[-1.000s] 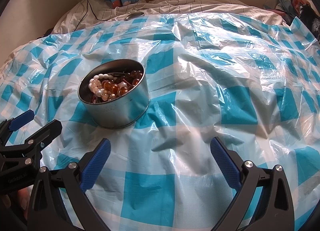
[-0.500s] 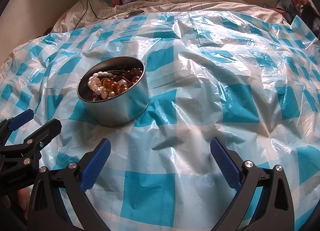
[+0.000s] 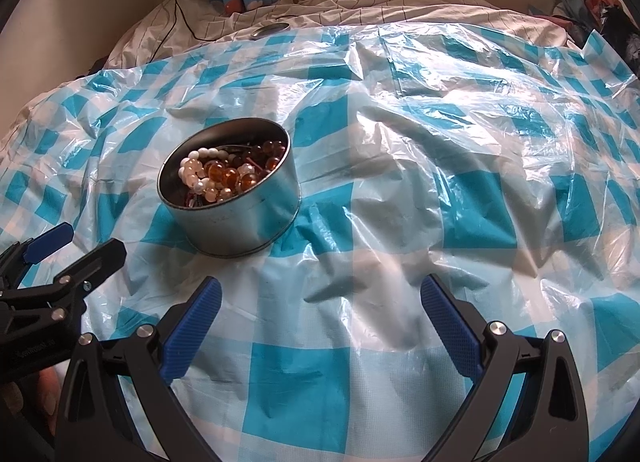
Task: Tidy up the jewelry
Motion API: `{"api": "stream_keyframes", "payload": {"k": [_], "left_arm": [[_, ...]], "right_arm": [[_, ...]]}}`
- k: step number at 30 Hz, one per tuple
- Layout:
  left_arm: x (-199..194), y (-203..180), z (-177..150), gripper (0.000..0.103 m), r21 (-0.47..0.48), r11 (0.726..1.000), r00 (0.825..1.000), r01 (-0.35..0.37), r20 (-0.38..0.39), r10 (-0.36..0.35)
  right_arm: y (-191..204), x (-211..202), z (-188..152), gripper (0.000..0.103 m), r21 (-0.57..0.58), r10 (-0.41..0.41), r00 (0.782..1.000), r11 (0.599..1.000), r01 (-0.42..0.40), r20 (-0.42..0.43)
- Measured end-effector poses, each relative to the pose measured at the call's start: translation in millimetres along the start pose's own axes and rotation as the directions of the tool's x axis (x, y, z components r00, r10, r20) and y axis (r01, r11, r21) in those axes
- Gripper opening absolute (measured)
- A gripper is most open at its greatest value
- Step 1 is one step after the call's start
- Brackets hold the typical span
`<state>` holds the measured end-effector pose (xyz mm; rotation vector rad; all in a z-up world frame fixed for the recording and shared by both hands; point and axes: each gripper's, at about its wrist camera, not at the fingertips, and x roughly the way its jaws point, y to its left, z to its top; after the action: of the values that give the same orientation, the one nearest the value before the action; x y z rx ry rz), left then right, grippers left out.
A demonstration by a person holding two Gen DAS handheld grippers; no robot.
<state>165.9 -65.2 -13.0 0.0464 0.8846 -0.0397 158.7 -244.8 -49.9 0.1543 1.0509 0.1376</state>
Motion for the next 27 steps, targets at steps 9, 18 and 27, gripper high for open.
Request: {"api": "stream_keyframes", "payload": {"k": [9, 18, 27], "left_arm": [[0.6, 0.8, 0.8, 0.095, 0.005, 1.000, 1.000, 0.002, -0.005, -0.002], [1.4, 0.1, 0.2, 0.095, 0.002, 1.000, 1.000, 0.001, -0.012, -0.001], [2.2, -0.3, -0.4, 0.095, 0.006, 1.000, 1.000, -0.004, -0.016, 0.004]], "right_arm": [[-0.8, 1.2, 0.7, 0.096, -0.005, -0.002, 1.000, 1.000, 0.002, -0.006], [-0.6, 1.9, 0.8, 0.096, -0.004, -0.003, 1.000, 1.000, 0.003, -0.007], [-2.0, 2.7, 0.5, 0.096, -0.001, -0.004, 1.000, 1.000, 0.004, -0.009]]}}
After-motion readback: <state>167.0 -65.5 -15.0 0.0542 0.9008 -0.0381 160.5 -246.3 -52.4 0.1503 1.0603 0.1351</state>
